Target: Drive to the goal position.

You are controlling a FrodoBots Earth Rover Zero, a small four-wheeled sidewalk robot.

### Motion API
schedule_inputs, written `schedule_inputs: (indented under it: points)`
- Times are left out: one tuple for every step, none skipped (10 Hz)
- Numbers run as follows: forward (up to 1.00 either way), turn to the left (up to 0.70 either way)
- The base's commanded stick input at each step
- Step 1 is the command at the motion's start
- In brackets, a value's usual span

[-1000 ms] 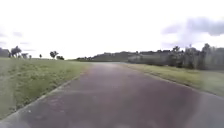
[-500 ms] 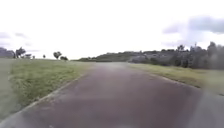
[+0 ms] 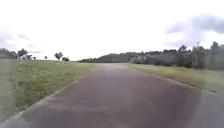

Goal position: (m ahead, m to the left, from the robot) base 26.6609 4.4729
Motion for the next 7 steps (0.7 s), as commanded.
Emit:
schedule_inputs:
  points:
    - [0.7, 0.0]
    - [0.7, 0.0]
    - [0.7, 0.0]
    - [0.7, 0.0]
    - [0.7, 0.0]
    - [0.7, 0.0]
    - [0.7, 0.0]
